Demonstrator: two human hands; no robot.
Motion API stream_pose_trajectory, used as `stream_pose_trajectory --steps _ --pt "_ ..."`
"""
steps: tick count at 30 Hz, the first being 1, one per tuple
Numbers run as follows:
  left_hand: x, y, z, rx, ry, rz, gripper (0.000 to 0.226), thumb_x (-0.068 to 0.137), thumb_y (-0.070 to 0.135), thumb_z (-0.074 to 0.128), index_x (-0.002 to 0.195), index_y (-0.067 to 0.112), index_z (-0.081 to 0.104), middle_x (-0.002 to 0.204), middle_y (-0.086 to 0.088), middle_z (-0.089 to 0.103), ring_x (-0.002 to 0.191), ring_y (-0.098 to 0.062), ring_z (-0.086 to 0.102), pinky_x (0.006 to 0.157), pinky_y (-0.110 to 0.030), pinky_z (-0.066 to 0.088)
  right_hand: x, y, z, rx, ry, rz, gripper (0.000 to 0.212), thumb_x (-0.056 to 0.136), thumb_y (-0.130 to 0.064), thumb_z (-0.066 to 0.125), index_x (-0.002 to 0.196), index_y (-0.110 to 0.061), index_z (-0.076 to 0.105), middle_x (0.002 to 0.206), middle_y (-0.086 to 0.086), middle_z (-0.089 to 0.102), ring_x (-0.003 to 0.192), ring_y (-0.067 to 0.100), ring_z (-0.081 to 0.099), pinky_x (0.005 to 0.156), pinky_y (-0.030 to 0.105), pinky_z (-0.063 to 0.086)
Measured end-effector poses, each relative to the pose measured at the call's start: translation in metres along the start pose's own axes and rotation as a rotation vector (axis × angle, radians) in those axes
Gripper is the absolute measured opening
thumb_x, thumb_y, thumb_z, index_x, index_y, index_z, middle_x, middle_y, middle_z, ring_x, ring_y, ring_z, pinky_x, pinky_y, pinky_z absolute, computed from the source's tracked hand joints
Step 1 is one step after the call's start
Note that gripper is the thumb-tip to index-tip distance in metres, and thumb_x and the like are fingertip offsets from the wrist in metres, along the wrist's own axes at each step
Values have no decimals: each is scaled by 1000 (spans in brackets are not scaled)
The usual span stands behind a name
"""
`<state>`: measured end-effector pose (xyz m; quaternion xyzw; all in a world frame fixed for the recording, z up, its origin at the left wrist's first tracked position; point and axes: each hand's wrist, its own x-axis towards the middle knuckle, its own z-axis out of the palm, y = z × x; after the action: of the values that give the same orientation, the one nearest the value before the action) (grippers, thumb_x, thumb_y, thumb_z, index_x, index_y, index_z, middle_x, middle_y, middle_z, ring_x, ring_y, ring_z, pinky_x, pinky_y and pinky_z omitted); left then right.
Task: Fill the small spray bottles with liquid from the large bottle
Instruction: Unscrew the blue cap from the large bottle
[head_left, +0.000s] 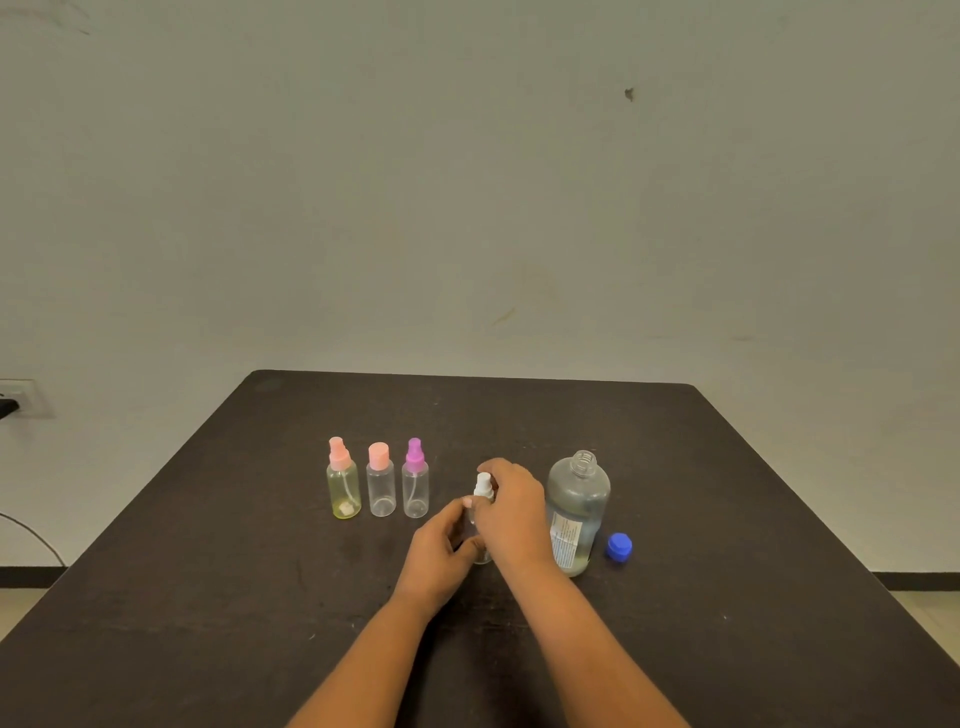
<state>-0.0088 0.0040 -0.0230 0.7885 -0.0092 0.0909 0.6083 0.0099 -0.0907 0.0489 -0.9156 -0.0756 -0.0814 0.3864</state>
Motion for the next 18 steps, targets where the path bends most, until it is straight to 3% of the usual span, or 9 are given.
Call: stream_pose_trajectory --steps 3,7,10,15,18 --pt "0 1 0 -10 3 11 46 83 -2 61 108 37 56 104 15 67 100 4 61 84 -14 49 -1 0 -2 76 -25 12 45 84 0 59 126 -18 53 123 2 57 113 16 53 88 21 45" --pt "-1 0 0 -5 10 10 45 83 -1 61 105 38 56 106 14 67 100 6 61 81 -10 48 -2 0 2 21 1 -11 50 79 -14 70 126 -17 52 117 2 53 105 15 53 84 20 44" --pt "0 0 -1 7 5 6 39 84 2 62 106 34 57 103 14 67 97 7 61 79 -9 48 -2 -1 2 -29 21 -2 44 79 -23 72 118 -16 54 110 2 49 99 17 53 81 22 45" --pt "1 -2 0 -8 -1 6 42 84 1 61 109 34 57 102 12 69 97 2 63 85 -18 51 1 -2 -1 -61 10 -32 31 87 -14 61 116 -17 56 110 3 52 102 18 54 80 21 41" --pt "2 -4 1 -19 9 -8 41 83 1 62 118 23 58 104 10 69 97 3 63 88 -21 51 2 -7 -7 -41 35 -63 28 87 -14 61 115 -16 57 108 4 53 99 17 53 77 20 40"
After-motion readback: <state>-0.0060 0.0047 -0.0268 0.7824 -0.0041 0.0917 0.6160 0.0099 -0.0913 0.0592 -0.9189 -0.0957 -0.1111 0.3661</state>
